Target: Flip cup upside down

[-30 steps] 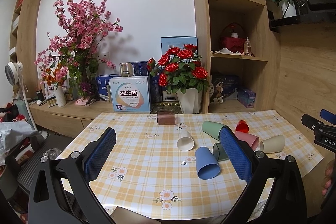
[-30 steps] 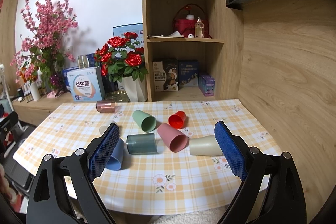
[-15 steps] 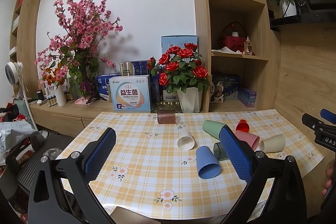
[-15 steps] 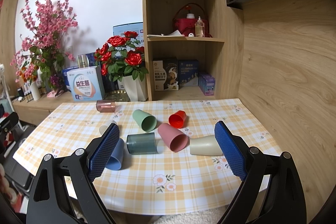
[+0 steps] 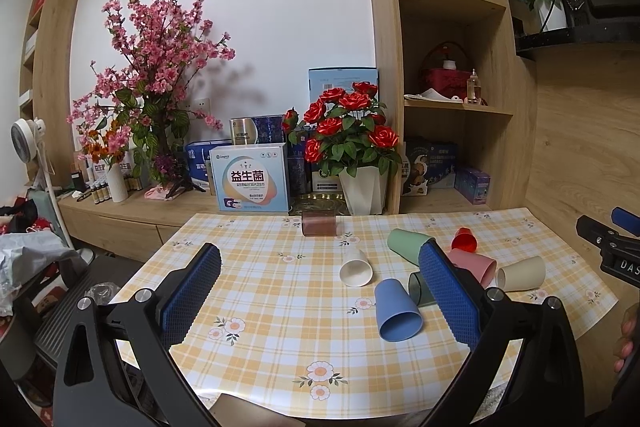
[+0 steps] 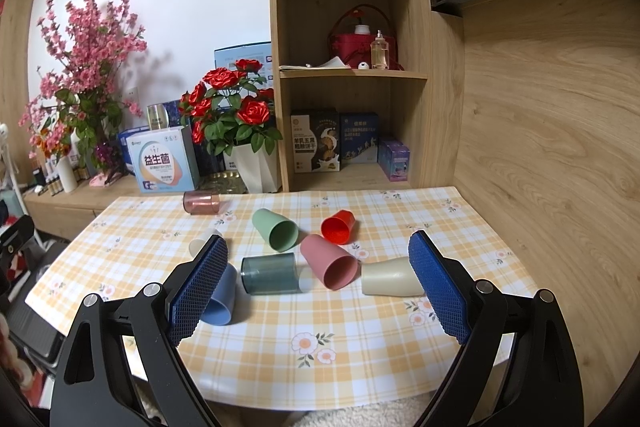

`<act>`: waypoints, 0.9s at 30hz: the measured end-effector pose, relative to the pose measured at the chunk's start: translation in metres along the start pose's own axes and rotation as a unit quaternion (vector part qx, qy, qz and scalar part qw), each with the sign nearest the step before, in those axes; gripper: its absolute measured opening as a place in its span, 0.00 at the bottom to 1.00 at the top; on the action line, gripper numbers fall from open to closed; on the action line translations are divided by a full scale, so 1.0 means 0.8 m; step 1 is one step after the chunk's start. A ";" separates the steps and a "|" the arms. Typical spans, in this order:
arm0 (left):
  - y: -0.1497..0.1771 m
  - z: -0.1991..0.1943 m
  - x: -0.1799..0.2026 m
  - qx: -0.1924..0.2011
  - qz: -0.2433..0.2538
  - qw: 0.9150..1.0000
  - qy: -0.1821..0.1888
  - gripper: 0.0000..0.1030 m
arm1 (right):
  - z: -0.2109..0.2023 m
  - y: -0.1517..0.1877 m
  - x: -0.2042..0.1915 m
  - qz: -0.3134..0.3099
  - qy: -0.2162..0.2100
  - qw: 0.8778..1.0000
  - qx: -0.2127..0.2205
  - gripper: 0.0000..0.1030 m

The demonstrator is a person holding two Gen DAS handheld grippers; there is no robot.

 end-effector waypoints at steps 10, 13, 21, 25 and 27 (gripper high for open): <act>0.000 0.000 -0.002 -0.002 -0.001 1.000 -0.001 0.94 | 0.002 0.002 -0.001 0.001 0.000 1.000 -0.001 0.86; 0.000 0.000 -0.004 -0.003 0.000 1.000 -0.001 0.94 | 0.002 0.002 -0.001 0.001 0.000 1.000 -0.002 0.86; 0.007 0.006 -0.018 -0.024 -0.020 0.999 0.025 0.94 | 0.009 0.011 -0.002 0.009 -0.001 1.000 -0.008 0.86; 0.010 0.018 -0.032 -0.045 -0.040 0.997 0.039 0.94 | 0.016 0.013 0.004 0.019 0.000 1.000 -0.010 0.86; 0.008 0.023 -0.031 -0.045 -0.033 0.998 0.040 0.94 | 0.023 0.012 0.009 0.024 0.002 1.000 -0.014 0.86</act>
Point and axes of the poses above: each gripper's, at about its wrist camera, not at the fingertips, and z roughly the way its jaws point, x to its right, y to its underside, the point moved 7 cm from there along z, roughly the way its jaws point, and after that the axes turned 14 degrees about -z, right-handed, at the moved point
